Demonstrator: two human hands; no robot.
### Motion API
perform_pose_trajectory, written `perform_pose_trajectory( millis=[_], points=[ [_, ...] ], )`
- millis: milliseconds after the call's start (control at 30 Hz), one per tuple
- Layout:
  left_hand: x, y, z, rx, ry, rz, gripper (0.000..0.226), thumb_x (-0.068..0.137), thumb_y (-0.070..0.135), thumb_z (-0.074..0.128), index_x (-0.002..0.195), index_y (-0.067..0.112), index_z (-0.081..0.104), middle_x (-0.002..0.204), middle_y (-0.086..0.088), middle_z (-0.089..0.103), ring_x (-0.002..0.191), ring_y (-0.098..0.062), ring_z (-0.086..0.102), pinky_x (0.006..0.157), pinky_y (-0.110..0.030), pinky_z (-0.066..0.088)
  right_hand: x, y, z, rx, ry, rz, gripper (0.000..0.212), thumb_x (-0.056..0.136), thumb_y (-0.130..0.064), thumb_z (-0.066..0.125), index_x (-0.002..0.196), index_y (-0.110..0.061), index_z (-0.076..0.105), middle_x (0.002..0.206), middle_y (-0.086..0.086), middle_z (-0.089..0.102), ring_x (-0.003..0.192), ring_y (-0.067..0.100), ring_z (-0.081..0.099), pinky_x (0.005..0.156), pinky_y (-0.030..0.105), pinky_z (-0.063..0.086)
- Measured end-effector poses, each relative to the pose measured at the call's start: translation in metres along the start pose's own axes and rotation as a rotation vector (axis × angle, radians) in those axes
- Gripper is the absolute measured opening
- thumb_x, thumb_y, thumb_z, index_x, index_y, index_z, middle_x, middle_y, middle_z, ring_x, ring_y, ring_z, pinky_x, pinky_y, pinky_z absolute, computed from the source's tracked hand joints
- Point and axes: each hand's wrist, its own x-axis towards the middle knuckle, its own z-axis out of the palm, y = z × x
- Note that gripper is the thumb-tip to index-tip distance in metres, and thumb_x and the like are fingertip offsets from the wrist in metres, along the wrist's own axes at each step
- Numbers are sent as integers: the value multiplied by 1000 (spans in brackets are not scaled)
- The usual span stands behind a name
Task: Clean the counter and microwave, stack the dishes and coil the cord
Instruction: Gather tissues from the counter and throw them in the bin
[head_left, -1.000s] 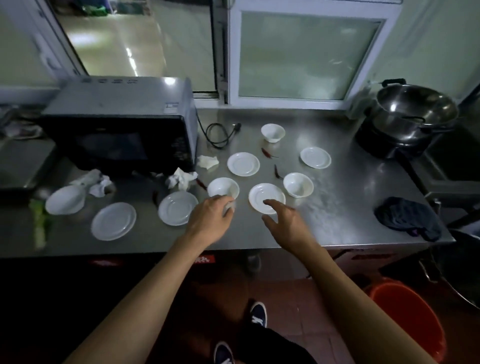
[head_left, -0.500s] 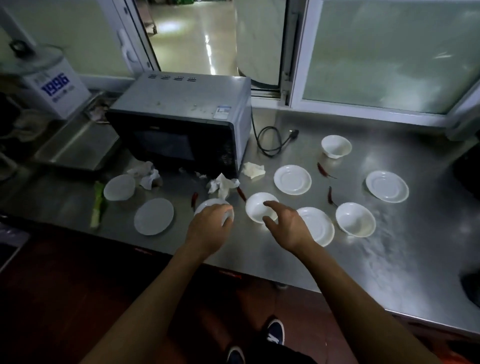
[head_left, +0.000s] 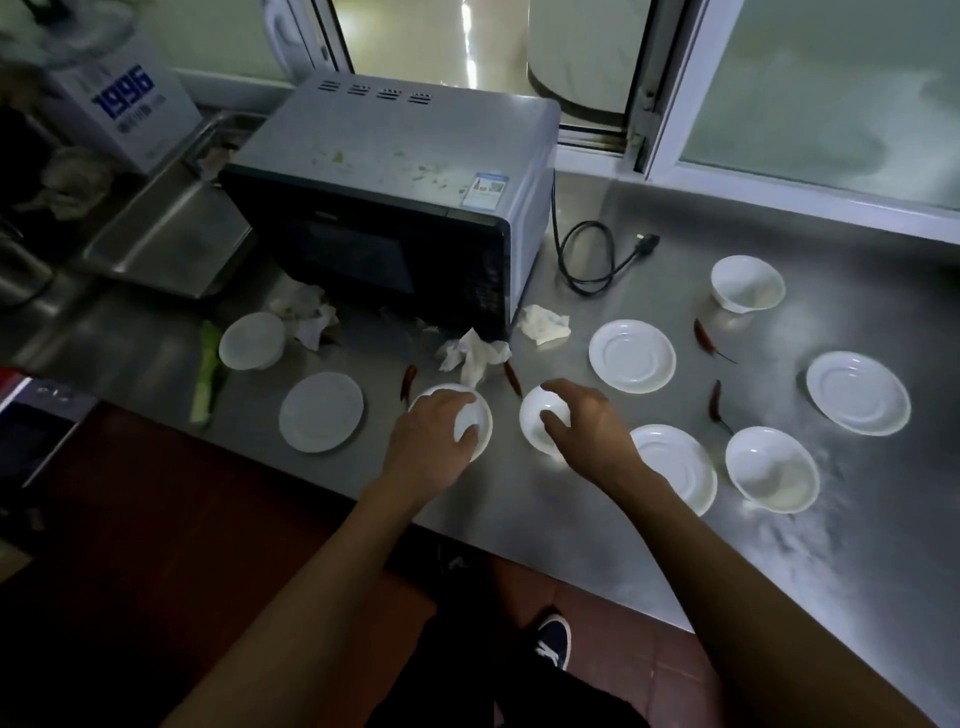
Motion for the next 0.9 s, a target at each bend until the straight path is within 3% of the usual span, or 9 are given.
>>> perform_pose_trajectory(
  millis=[267, 467, 633, 767, 900],
  points=[
    [75, -26, 11, 138, -36, 108, 54, 92, 37, 60, 143, 26, 45, 148, 3, 44, 137, -21, 40, 115, -49, 27, 50, -5, 14, -76, 11, 86, 42, 91, -22, 64, 133, -21, 58, 130, 5, 63, 120, 26, 57, 102, 40, 45],
    [119, -44, 11, 237, -92, 153, 55, 91, 34, 60, 143, 27, 44, 148, 1, 42, 135, -24, 36, 101, -47, 40, 84, -12, 31, -125, 39, 127, 42, 90, -18, 66, 132, -14, 59, 130, 8, 63, 114, 32, 59, 98, 43, 47],
    [143, -48, 15, 320, -159, 205, 58, 88, 31, 61, 143, 28, 42, 149, 0, 38, 135, -26, 34, 99, -49, 42, 108, -11, 38, -190, 26, 161, 45, 90, -15, 64, 134, -9, 58, 130, 12, 61, 116, 37, 56, 96, 47, 47],
    [159, -45, 21, 334, -170, 211, 61, 89, 28, 62, 145, 31, 39, 149, -1, 34, 135, -28, 32, 102, -51, 40, 132, -5, 40, -253, 5, 222, 51, 92, -17, 63, 141, -14, 51, 142, 15, 51, 128, 38, 47, 101, 51, 44],
    [166, -43, 25, 372, -145, 233, 63, 87, 20, 62, 145, 31, 42, 144, -5, 43, 127, -32, 41, 97, -53, 43, 152, 6, 45, -271, 2, 225, 54, 92, -18, 64, 144, -15, 48, 151, 14, 44, 135, 37, 43, 105, 52, 43]
  ],
)
